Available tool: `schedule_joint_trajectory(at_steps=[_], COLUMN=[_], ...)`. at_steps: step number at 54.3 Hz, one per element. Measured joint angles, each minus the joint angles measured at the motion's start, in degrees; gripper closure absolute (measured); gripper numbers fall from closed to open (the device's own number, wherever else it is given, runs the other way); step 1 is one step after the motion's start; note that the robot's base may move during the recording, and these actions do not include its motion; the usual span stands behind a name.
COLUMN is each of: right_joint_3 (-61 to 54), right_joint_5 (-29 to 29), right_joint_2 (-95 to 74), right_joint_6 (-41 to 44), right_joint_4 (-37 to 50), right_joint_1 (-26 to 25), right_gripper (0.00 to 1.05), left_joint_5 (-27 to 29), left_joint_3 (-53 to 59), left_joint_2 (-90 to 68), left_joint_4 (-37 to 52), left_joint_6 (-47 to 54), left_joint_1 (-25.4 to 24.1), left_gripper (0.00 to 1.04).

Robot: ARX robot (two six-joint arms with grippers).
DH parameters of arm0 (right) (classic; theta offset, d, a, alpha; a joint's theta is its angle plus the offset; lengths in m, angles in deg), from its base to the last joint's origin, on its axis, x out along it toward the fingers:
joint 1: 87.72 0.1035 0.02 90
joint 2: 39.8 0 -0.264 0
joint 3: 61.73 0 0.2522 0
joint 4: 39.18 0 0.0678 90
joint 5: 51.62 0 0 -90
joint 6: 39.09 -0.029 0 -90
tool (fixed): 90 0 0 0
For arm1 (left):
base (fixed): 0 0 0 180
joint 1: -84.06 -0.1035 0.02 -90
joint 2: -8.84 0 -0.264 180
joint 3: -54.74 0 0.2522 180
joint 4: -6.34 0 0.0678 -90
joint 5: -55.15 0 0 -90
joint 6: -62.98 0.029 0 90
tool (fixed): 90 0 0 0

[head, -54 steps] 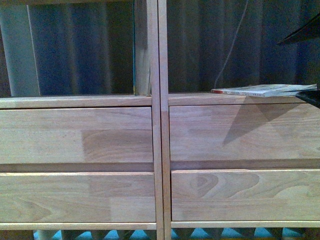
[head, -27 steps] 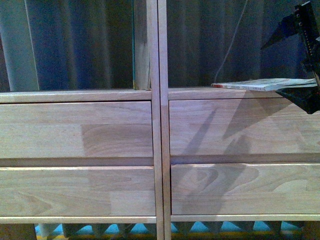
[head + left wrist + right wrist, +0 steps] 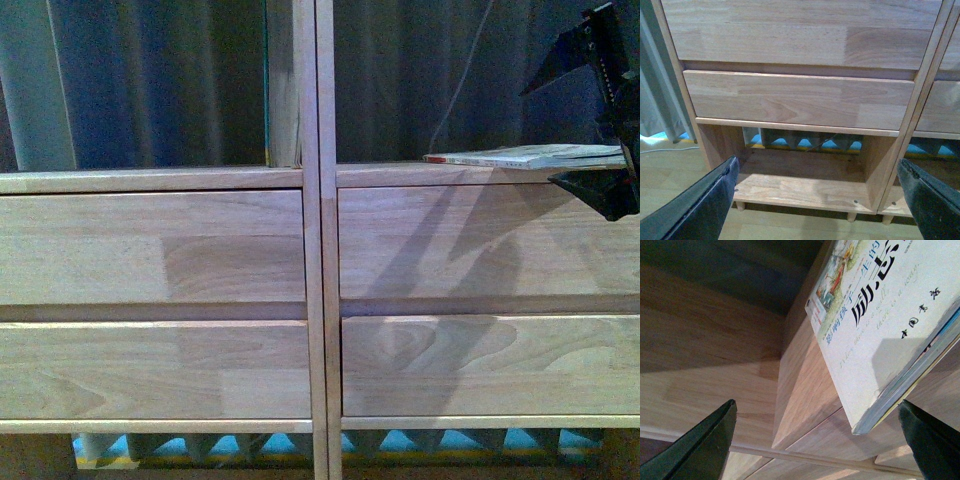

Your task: Organize books on shelf

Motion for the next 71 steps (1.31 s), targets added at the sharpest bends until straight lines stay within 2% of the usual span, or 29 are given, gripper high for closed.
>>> schedule_joint_trajectory(at_steps=[18, 39, 45, 53, 67, 71], right_joint_3=[0.3, 7.1, 7.3, 7.5, 6.9, 6.8], right_joint_5=[0.5, 0.9, 0.8, 0.5, 0.4, 0.2], right_joint_2=[-1.4, -4.8, -4.8, -5.2, -5.7, -5.7], right_joint_6=[-0.4, -0.6, -0.7, -0.7, -1.0, -1.4], right_joint_4=[0.0, -1.8, -1.8, -2.4, -2.2, -1.9], right_joint_1=[-0.5, -1.4, -1.4, -1.5, -1.5, -1.5], right_gripper=[0.07, 0.07, 0.22, 0.49, 0.89, 0.96], left_joint_5=[0.0, 0.0, 0.0, 0.0, 0.0, 0.0], left_joint_3=[0.0, 0.0, 0.0, 0.0, 0.0, 0.0], left_joint_2=[0.0, 0.0, 0.0, 0.0, 0.0, 0.0], left_joint_4=[0.0, 0.0, 0.0, 0.0, 0.0, 0.0], left_joint_6=[0.0, 0.0, 0.0, 0.0, 0.0, 0.0], left_joint_1=[0.0, 0.0, 0.0, 0.0, 0.0, 0.0], left_gripper=[0.07, 0.07, 0.07, 0.07, 0.07, 0.07])
